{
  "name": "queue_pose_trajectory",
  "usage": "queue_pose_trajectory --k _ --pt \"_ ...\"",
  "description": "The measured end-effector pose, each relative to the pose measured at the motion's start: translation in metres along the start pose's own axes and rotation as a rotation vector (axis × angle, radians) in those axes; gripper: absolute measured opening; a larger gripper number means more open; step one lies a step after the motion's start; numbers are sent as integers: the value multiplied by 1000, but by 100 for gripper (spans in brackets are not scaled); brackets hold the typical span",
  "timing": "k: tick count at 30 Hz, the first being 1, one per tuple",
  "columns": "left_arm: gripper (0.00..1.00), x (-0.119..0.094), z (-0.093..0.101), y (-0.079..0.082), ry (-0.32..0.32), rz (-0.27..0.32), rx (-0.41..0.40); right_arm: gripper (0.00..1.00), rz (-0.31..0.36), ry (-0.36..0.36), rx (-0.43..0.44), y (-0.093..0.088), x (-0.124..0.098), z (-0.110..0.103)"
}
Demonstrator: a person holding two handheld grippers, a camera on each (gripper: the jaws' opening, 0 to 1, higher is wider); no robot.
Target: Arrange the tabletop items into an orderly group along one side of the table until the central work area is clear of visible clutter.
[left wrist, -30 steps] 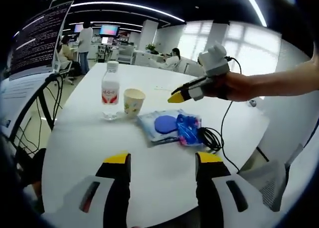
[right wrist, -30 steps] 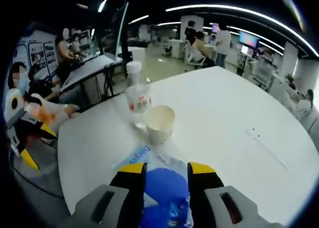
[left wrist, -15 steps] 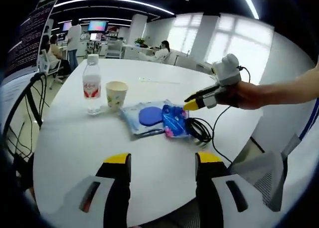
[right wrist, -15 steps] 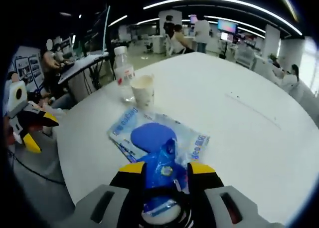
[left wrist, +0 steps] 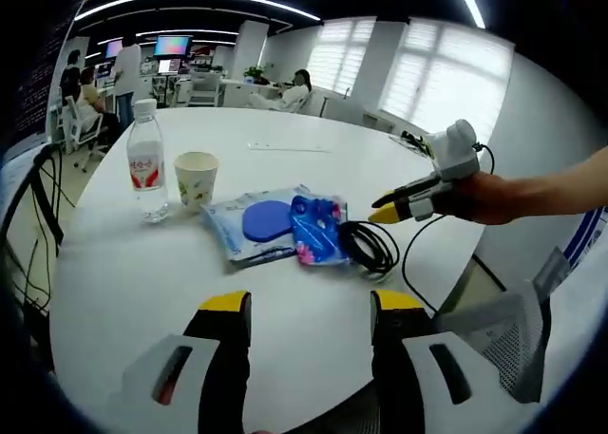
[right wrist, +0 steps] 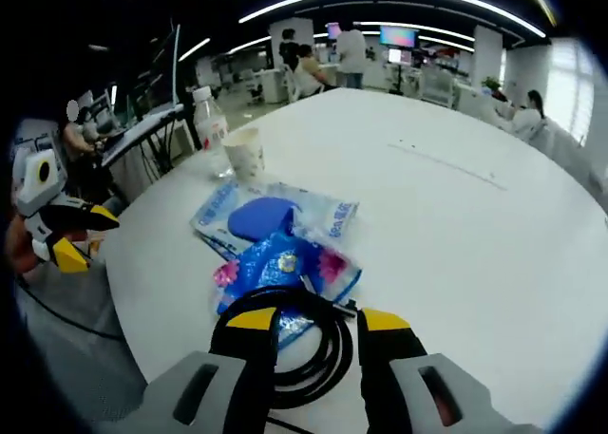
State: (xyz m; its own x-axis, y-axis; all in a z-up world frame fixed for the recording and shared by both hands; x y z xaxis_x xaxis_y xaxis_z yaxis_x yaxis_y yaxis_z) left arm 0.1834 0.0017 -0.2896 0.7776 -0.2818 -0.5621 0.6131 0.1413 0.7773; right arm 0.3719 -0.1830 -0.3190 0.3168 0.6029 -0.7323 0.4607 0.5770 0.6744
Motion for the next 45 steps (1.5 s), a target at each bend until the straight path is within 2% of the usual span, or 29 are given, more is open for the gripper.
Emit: queue_pose_trajectory --k 8,13,25,30,38,45 --pt "49 17 12 7 -29 -10 -1 31 -8 -4 54 -17 -2 12" --pt "48 28 19 12 -50 -21 7 30 -12 -3 84 -27 -2 11" --pt "45 52 44 4 -106 -79 -1 30 -4 -4 156 -53 -13 12" --pt "45 63 51 7 -122 -103 18 30 5 -8 199 -66 -19 16" --pt "42 81 50 16 -132 -111 -3 29 30 -5 265 -70 -23 24" --pt "41 100 60 25 -147 -121 -8 29 47 11 293 -69 -21 22"
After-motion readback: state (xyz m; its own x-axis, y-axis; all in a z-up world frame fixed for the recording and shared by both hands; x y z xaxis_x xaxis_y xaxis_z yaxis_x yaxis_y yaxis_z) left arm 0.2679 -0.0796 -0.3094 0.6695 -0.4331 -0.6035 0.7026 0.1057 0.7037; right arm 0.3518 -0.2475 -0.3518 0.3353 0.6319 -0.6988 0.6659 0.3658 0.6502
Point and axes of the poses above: the point that each gripper's makers call its tool centre point, and the gripper's own axes: x roughly forward along the fingers, z roughly to its right, y roughly out of its top, the point moved 5 cm from there along -x, roughly backward along the fingers, and after that the axes turned 2 degrees about -z, right-handed, at the moved point
